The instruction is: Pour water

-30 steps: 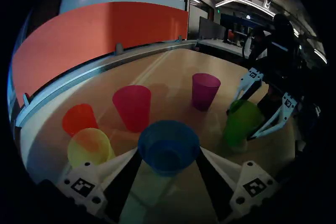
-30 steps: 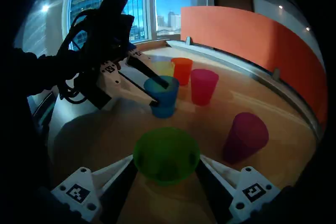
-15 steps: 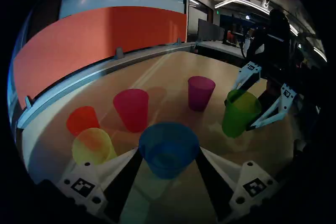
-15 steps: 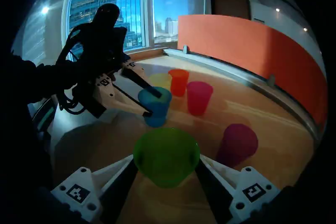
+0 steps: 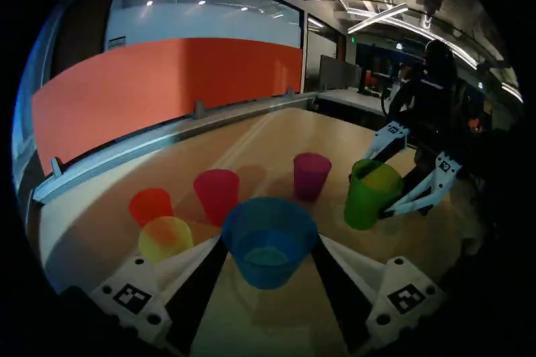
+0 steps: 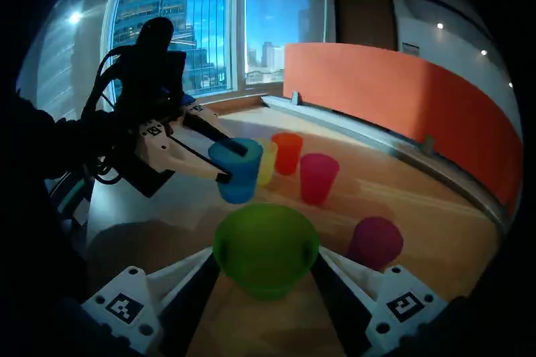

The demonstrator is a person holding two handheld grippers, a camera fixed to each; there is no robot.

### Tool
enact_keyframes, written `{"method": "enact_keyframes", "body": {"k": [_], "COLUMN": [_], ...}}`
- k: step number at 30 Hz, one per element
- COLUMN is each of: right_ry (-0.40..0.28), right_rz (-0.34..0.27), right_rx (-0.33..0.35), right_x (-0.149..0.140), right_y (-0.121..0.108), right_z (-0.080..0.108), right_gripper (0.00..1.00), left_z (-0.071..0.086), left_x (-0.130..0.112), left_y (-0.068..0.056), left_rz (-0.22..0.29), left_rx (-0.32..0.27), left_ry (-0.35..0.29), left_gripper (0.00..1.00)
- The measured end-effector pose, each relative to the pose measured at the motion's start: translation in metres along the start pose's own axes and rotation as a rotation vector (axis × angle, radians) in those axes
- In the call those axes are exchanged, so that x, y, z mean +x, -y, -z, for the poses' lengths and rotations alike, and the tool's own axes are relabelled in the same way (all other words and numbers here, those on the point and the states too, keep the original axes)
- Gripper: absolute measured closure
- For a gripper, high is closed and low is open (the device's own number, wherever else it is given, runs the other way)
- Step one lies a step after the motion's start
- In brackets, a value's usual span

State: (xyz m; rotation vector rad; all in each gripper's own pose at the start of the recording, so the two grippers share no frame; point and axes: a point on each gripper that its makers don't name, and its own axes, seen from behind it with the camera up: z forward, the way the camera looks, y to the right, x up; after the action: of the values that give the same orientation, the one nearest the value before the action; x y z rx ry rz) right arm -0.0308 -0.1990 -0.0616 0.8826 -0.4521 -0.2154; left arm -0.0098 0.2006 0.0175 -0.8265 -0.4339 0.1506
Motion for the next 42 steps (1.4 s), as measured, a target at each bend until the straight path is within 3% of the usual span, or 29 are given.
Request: {"method": "enact_keyframes", "body": {"k": [16, 27, 42], "right_ry": [-0.138, -0.213, -0.248], "right_rz": [0.012, 0.018, 0.034], "right_rx": [-0.029, -0.038, -0.024], "right_x": [0.040, 0.058, 0.071], "right_y": [0.006, 0.010, 0.016], "right_z": [0.007, 0.008, 0.004], "right_gripper": [0.09, 0.09, 0.10], "left_z": [0.044, 0.062, 0.082], "left_x": [0.035, 0.053, 0.081], "left_y": [-0.004, -0.007, -0.004], "left_rz": [0.008, 0.003, -0.030], "left_rx": [0.048, 0.063, 0.089], "left_ry": [-0.131, -0.190, -0.274], "left_gripper": [0.14, 0.14, 0.14]}}
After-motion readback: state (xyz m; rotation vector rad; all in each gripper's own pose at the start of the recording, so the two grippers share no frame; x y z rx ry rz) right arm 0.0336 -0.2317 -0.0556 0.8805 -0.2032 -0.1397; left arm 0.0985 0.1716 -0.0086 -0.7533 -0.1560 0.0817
